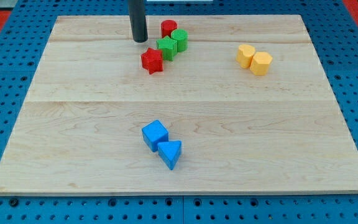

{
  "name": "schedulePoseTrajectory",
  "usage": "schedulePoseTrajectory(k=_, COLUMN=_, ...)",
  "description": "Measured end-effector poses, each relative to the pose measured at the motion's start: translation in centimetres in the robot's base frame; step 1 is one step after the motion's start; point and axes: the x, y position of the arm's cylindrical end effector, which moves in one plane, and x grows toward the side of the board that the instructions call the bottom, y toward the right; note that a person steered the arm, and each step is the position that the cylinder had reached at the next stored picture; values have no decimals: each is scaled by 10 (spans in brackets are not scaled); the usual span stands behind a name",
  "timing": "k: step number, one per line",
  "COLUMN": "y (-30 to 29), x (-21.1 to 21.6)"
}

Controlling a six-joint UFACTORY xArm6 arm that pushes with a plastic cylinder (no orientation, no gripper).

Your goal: Slide the red star right a bit

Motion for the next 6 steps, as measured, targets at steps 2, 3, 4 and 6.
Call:
schedulePoseTrajectory(k=2, y=41, x=-43)
schedulePoseTrajectory(k=3, y=99, x=-40)
schedulePoseTrajectory(k=4, y=115, x=-38)
schedulePoseTrajectory(k=6, y=193, x=-43)
